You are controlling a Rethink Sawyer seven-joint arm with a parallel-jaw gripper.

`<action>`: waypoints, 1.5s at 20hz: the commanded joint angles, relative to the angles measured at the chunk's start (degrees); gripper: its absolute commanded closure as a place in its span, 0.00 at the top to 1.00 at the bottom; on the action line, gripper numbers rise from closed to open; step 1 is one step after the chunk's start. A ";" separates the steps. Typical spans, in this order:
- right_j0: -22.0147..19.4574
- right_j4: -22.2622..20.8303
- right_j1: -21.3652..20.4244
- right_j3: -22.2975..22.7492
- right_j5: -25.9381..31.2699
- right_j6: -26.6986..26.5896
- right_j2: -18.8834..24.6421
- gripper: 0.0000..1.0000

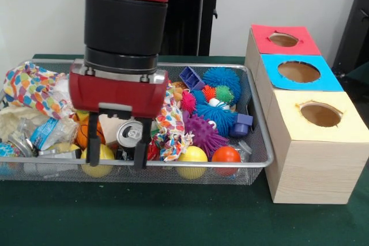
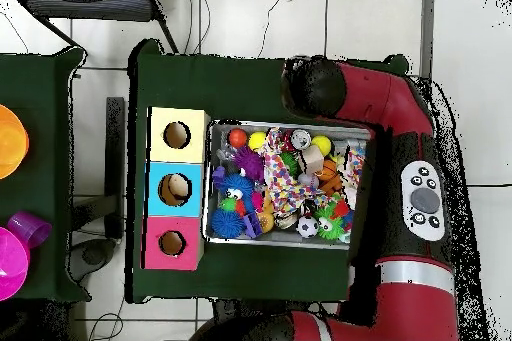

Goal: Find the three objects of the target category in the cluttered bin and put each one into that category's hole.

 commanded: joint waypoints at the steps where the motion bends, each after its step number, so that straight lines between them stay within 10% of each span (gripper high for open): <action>1: -2.02 -4.12 4.37 -4.54 10.56 -7.72 1.74 1.00; 30: -8.14 -12.76 5.08 -3.17 20.76 -14.49 1.70 1.00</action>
